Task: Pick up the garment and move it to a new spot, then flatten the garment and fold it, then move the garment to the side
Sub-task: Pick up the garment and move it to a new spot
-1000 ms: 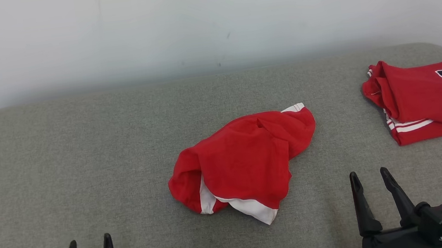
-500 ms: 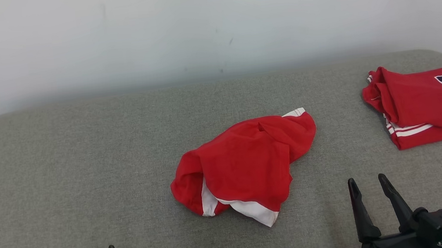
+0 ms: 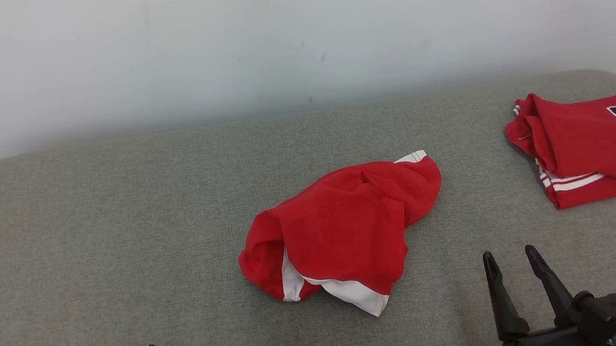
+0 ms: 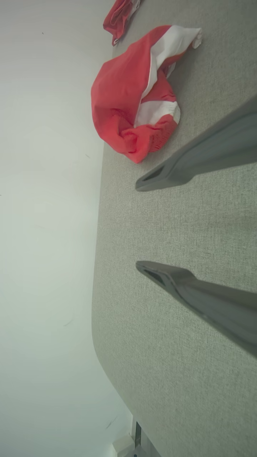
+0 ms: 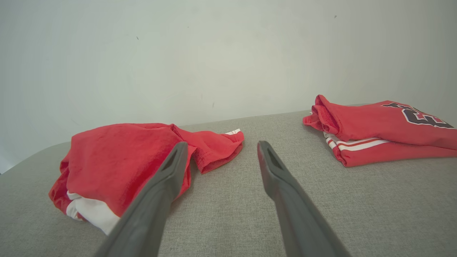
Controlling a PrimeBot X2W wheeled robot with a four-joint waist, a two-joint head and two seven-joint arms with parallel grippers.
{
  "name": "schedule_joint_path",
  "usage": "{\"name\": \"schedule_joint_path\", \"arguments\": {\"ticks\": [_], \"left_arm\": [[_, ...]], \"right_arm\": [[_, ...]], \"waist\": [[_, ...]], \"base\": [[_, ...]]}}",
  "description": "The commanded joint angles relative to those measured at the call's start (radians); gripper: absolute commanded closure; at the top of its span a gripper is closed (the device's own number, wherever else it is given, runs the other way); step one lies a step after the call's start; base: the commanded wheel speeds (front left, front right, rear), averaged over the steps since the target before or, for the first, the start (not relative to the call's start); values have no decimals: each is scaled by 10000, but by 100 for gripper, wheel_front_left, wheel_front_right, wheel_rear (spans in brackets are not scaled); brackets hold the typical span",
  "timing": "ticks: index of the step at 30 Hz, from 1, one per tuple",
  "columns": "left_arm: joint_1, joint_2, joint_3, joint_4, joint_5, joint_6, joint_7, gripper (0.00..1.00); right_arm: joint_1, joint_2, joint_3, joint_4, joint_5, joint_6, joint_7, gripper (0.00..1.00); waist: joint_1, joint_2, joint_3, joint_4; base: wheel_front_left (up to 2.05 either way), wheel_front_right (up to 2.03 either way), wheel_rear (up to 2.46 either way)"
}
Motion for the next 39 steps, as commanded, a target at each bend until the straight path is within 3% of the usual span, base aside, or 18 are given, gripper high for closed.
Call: {"name": "schedule_joint_path", "arguments": {"ticks": [1,39], "left_arm": [[105,-25,42,-39,4,10,-26,0],[-102,-113,89,-52,7,8,-26,0]], "right_arm": [[57,10,20,13,67,6,-5,0],[-91,10,-7,19,73,6,-4,0]], "waist": [[0,0,16,-9],[0,0,296,-57]], "base": [[0,0,0],[0,0,0]]}}
